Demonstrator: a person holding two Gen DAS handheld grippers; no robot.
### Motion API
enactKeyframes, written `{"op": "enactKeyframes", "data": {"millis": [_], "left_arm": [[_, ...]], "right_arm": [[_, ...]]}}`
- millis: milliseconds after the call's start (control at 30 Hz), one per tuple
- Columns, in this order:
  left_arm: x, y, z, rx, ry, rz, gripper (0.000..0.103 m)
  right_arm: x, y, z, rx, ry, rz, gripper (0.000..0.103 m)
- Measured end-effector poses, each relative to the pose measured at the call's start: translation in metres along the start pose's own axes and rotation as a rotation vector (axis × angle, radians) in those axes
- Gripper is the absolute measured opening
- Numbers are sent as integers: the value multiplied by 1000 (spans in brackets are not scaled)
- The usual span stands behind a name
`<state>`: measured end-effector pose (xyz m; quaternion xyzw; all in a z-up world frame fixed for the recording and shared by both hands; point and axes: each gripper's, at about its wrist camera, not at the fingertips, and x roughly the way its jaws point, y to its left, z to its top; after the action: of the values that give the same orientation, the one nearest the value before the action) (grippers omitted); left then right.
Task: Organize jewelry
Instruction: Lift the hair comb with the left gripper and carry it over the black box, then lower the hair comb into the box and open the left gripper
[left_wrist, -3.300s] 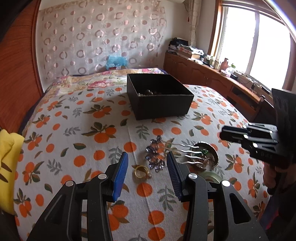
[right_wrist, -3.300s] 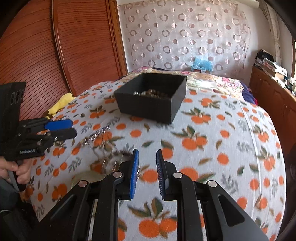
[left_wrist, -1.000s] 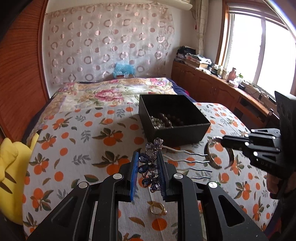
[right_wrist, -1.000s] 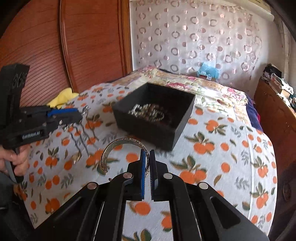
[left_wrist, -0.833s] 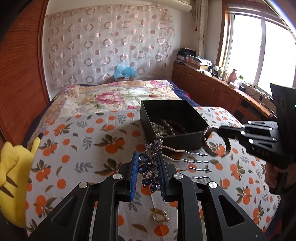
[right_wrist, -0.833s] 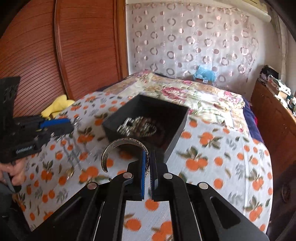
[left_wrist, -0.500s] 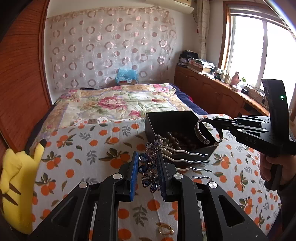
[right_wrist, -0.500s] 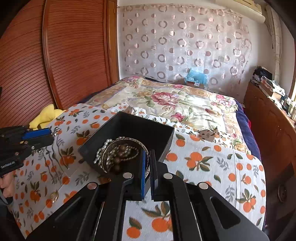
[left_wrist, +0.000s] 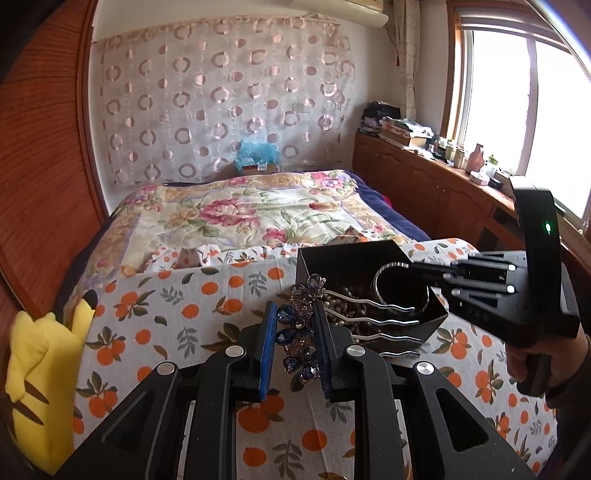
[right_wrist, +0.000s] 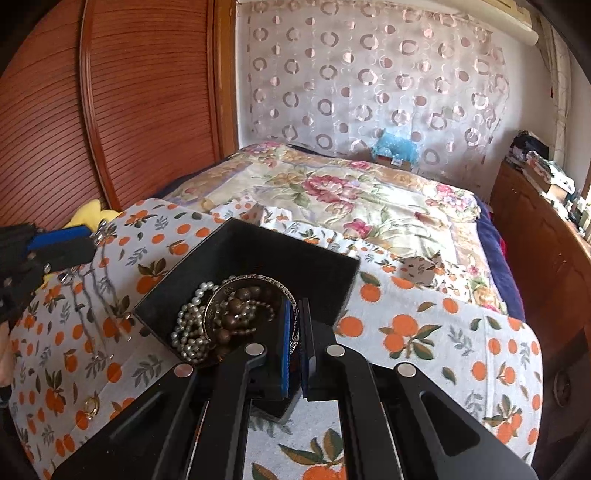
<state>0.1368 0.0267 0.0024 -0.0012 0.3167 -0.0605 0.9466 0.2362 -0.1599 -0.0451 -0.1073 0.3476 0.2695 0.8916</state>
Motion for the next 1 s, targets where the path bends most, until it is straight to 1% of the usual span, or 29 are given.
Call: {"op": "enactKeyframes", "data": {"millis": [267, 367, 400, 567, 800, 1000], "left_arm": [[4, -2, 4, 7, 2, 7, 18], [8, -1, 8, 11, 5, 17, 18], [10, -1, 12, 11, 6, 19, 18], [24, 0, 22, 15, 18, 27, 18], [50, -16, 33, 44, 41, 35, 18], [76, -37, 40, 73, 68, 45, 18]], "right_arm": [[3, 2, -6, 5, 12, 20, 5], [2, -1, -7, 9, 15, 37, 9], [0, -2, -8, 16, 11, 49, 9], [-11, -8, -9, 30, -15, 53, 9], [-36, -22, -21, 53, -48, 42, 9], [-48, -32, -34, 67, -55, 38, 9]]}}
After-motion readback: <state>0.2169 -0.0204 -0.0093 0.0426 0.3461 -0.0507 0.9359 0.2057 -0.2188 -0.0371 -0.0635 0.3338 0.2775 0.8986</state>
